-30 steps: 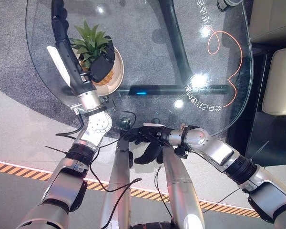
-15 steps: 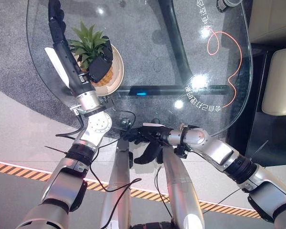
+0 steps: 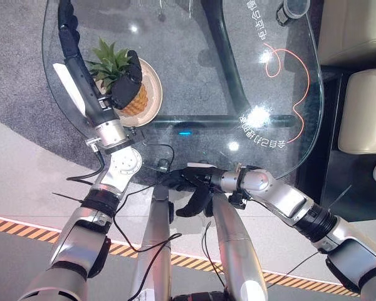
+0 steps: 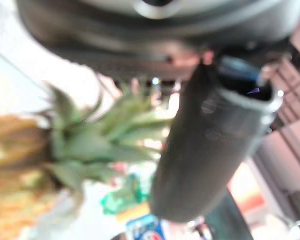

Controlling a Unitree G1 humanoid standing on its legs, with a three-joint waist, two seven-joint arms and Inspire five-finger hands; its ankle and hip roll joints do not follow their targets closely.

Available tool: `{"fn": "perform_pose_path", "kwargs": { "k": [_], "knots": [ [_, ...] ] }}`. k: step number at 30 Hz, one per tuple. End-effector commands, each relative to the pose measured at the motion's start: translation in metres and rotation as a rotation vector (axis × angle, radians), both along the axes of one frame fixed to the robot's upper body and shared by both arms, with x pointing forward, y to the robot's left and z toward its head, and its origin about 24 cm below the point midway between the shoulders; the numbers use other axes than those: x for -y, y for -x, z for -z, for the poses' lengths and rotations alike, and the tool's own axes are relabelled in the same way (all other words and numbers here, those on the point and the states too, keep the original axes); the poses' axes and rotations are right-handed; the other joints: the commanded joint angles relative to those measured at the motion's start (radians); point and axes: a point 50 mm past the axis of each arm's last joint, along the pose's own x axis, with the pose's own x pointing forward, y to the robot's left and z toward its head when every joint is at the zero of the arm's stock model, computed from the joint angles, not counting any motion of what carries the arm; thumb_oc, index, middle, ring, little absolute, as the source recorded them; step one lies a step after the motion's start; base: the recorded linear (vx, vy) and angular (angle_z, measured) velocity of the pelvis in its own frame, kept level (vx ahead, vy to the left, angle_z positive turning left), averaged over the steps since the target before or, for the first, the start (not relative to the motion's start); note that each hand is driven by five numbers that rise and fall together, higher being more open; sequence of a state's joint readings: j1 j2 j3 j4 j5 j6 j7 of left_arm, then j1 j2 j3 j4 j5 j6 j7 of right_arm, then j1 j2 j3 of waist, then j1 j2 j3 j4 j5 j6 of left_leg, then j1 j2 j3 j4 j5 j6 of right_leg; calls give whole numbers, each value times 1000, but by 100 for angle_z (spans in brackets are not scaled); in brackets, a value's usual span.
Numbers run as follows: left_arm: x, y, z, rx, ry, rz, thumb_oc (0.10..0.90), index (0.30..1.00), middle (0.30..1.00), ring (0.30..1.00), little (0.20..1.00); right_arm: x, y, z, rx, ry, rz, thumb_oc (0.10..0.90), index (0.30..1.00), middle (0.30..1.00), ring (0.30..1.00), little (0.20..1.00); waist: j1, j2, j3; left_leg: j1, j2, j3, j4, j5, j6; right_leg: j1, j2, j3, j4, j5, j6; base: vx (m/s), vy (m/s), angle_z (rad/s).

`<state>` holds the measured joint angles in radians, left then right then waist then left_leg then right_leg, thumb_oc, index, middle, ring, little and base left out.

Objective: Pick up the fruit to the plate

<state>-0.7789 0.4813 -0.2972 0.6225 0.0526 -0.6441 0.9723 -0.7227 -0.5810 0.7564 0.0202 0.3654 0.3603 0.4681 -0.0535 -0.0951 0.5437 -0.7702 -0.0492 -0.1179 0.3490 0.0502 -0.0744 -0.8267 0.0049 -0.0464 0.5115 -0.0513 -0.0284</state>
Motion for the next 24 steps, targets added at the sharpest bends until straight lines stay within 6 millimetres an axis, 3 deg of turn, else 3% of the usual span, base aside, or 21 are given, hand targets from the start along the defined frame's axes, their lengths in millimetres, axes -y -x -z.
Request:
{"fn": "perform_pose_path", "kwargs": {
  "k": [1, 24],
  "knots": [
    [-2, 12, -37, 212, 6, 39, 800, 900, 900, 900, 900, -32, 30, -18, 18, -182, -195, 800, 900, 900, 900, 900, 23, -11, -24, 30, -67, 34, 33, -15, 58, 71, 55, 46, -160, 87, 24, -34, -63, 0],
    [-29, 14, -24, 122, 13, 17, 800, 900, 900, 900, 900, -38, 34, -17, 32, -209, -204, 800, 900, 900, 900, 900, 54, 2, -24, 221, -53, 9, -3, -32, 51, 278, 47, 35, -156, 23, 13, -32, -70, 0]
  ]
}}
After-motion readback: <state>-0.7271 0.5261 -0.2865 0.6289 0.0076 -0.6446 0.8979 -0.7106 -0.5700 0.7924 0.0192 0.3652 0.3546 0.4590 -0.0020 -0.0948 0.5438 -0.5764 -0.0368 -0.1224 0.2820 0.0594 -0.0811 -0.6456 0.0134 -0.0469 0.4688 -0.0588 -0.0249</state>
